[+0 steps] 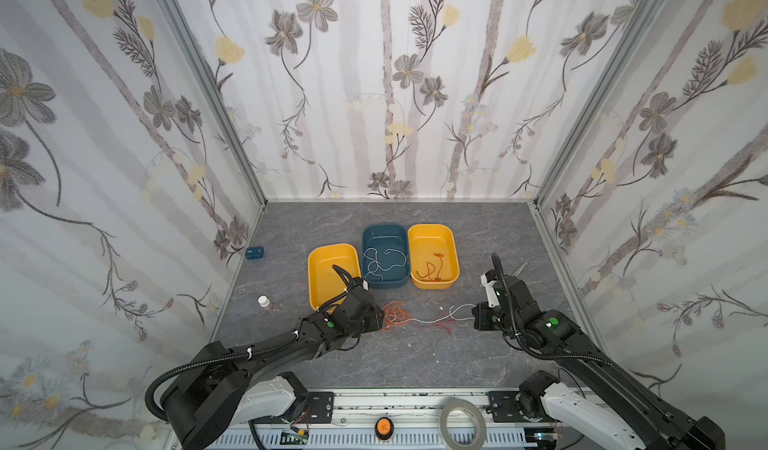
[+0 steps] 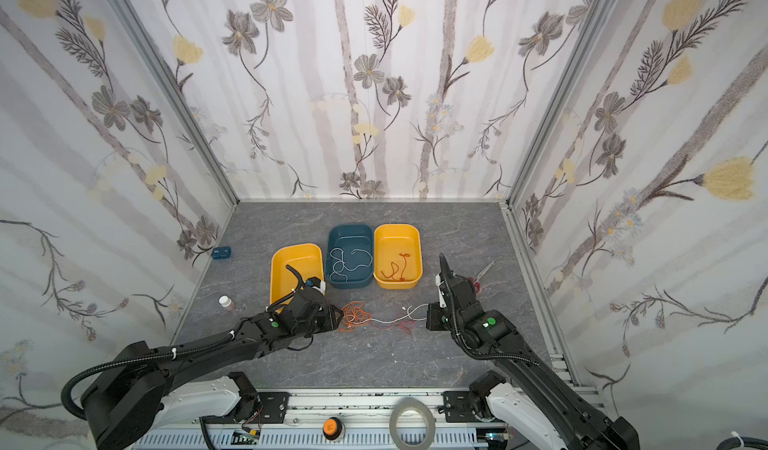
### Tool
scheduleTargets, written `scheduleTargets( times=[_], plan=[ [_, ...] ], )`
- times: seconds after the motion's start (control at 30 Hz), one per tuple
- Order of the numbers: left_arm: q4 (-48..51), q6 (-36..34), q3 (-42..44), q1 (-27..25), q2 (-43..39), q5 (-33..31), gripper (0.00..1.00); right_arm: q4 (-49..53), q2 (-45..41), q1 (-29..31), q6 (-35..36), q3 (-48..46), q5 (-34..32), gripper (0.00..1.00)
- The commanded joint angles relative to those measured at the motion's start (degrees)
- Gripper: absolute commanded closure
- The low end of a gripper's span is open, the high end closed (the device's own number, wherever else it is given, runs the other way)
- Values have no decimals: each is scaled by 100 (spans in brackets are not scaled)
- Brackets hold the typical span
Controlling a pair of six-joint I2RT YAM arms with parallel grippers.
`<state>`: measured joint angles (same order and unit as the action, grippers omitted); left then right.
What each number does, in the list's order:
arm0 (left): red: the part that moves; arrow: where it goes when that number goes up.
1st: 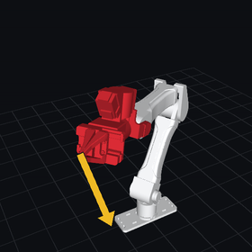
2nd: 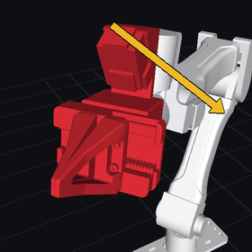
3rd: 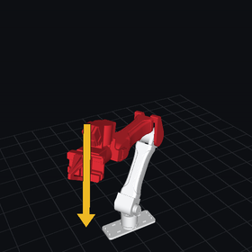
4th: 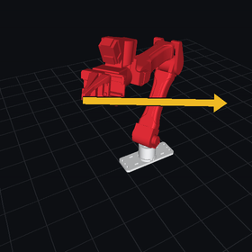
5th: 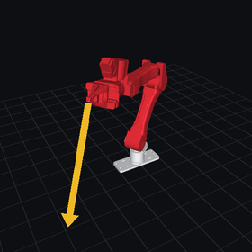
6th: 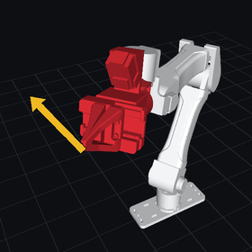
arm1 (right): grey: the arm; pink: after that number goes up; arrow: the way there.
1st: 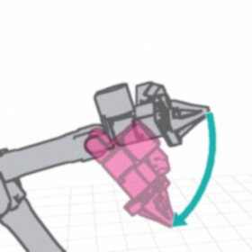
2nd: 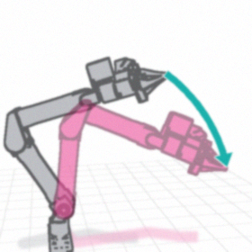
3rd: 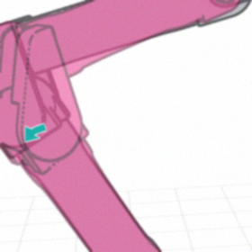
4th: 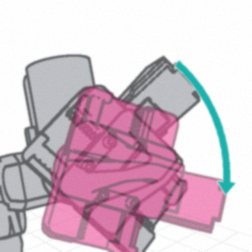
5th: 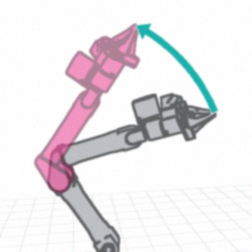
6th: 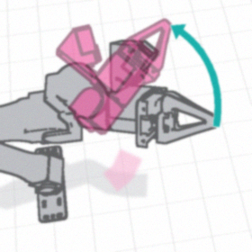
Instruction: Untangle the cables
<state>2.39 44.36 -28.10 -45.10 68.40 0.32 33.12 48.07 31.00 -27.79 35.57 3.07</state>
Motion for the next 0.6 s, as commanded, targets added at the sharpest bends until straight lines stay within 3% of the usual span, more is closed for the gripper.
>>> scheduleTargets(
  times=[0.0, 0.2, 0.57],
  plan=[
    [3, -189, -131, 1, -7, 213, 48, -106, -67, 10, 162, 186, 346, 100],
    [-49, -451, -343, 2, 156, 543, 33, 2, -148, 3, 379, 573, 842, 100],
    [-737, -498, -477, 2, 1053, 1111, 23, -60, -237, 7, 367, 1222, 1592, 100]
  ],
)
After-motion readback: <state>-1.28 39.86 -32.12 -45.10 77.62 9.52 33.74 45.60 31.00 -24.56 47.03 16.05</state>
